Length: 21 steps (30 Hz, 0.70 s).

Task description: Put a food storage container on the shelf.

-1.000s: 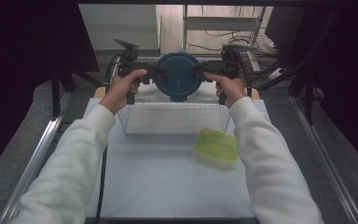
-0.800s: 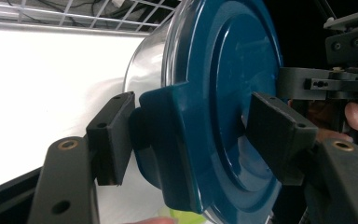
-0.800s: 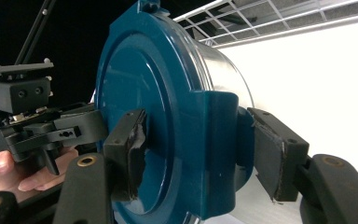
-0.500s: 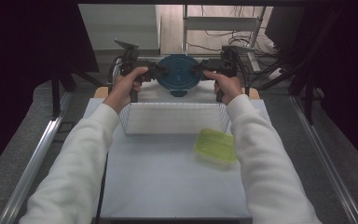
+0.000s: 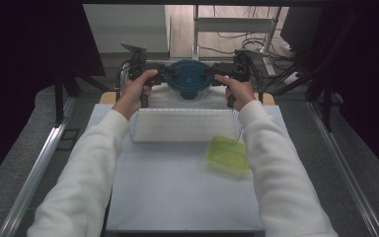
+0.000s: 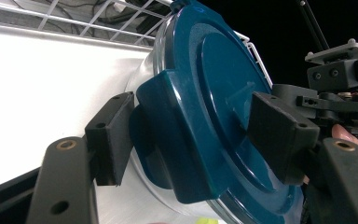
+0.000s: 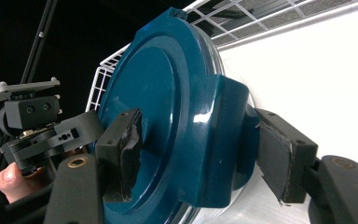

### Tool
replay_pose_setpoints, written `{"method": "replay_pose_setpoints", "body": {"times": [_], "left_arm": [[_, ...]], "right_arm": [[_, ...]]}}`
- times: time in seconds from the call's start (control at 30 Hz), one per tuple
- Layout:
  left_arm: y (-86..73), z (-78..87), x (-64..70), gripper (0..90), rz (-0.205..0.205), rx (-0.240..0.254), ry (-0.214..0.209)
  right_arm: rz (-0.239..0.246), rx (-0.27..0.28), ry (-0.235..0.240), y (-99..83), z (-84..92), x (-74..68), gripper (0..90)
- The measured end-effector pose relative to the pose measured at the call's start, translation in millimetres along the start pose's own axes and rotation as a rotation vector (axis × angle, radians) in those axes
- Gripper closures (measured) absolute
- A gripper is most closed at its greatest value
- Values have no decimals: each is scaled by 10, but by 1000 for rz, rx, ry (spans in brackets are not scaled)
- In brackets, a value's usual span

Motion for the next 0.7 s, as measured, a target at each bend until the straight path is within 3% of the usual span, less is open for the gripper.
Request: {"method": "replay_pose_setpoints", "body": {"times": [0.2,0.33,0.43,0.5,0.53,0.7], "left_arm": [[-13,-21,23,319,-20,14,15],[-22,-49,68,263,-67,43,47],[-29,-38,104,211,-116,57,76],[-26,-9,122,198,-140,76,95],[-15,30,136,195,-160,100,108],[-15,127,182,189,-196,123,126]], "right_arm": [[-4,6,-3,-4,0,-2,346],[21,27,-23,-14,-6,-38,266],[68,42,-41,-28,16,-69,211],[112,81,-57,-13,62,-92,197],[156,109,-70,2,122,-122,181],[218,119,-89,-12,221,-146,162]]}}
Point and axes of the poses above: each handheld gripper's, and its own axes: z roughly backward along the jaws, y roughly out of its top, x roughly to its right, the point moved 7 cm from there along -z, roughly forward along the jaws, and after that the axes turned 2 degrees about -z, right-handed, at the moved point
